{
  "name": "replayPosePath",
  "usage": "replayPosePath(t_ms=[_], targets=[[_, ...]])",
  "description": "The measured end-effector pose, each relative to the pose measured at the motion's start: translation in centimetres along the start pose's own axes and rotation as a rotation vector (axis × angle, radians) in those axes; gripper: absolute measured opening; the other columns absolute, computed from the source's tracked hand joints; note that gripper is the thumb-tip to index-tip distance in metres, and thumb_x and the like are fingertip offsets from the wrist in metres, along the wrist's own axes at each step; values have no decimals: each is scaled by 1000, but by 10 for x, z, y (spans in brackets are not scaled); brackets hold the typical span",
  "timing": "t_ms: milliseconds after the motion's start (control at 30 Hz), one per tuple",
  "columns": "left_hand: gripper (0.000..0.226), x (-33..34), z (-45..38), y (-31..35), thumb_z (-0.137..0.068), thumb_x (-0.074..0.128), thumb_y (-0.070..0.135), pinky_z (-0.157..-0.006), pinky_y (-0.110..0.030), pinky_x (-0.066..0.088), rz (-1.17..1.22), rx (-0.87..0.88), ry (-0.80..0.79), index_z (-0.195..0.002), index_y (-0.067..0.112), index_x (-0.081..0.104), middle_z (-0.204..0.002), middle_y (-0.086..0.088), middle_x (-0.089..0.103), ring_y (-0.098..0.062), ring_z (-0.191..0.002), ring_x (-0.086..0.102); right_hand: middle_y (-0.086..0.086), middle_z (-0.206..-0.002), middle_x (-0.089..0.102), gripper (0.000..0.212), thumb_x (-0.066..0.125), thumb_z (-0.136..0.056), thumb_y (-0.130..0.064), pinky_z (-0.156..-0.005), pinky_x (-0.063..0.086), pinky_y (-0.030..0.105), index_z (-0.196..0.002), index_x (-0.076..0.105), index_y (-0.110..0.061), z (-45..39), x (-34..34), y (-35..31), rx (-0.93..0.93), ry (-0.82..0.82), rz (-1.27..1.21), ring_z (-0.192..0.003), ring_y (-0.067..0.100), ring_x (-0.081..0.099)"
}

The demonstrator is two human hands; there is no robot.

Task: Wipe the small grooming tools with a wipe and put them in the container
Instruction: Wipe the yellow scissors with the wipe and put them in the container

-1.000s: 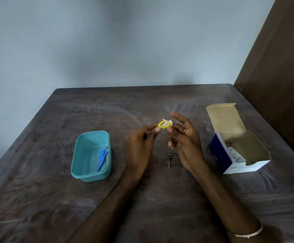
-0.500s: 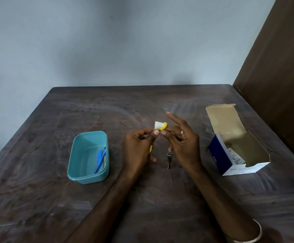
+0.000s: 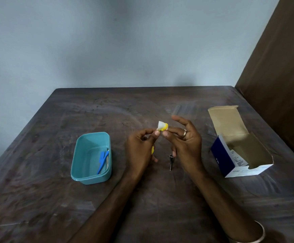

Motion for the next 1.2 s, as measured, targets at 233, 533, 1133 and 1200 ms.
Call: replayPosePath(t_ms=[233,533,1133,1200], targets=[[8,0,0,1,-89,71,22,-37,-26,46,54,-37,8,-94,18,77,-53,-2,56,-13,-36,51,-7,-116,72,40,78,-83,-8,-75,60,27,-115,62,-29,0,0,1,-144,-17,209,-95,10,74],[5,-7,-9,-1,-87,73,13,-45,-30,55,170,-93,110,-85,17,72,-70,-5,74,-23,-52,67,10,-87,77,24,69,-81,6,-45,36,26,-99,72,-10,-6,-1,11,165,-2,-32,-53,23,63],[14,-4,-5,-1,-87,71,9,-52,-30,55,160,-84,86,-80,21,72,-67,-4,73,-23,-55,68,13,-81,72,26,64,-78,12,-44,47,26,-90,75,-8,-14,-6,18,278,67,-10,-68,24,64],[16,-3,-5,0,-87,71,9,-51,-28,55,134,-67,75,-79,23,72,-67,-3,73,-22,-55,68,19,-80,69,27,63,-78,12,-46,46,28,-82,75,-11,-13,-2,19,286,16,-2,-66,24,60]])
Point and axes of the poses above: each hand's wrist, its own z-axis away from the middle knuckle, its own x-axis out of the palm, y = z × x, the point moved 2 cm from there along -z, towards the middle knuckle
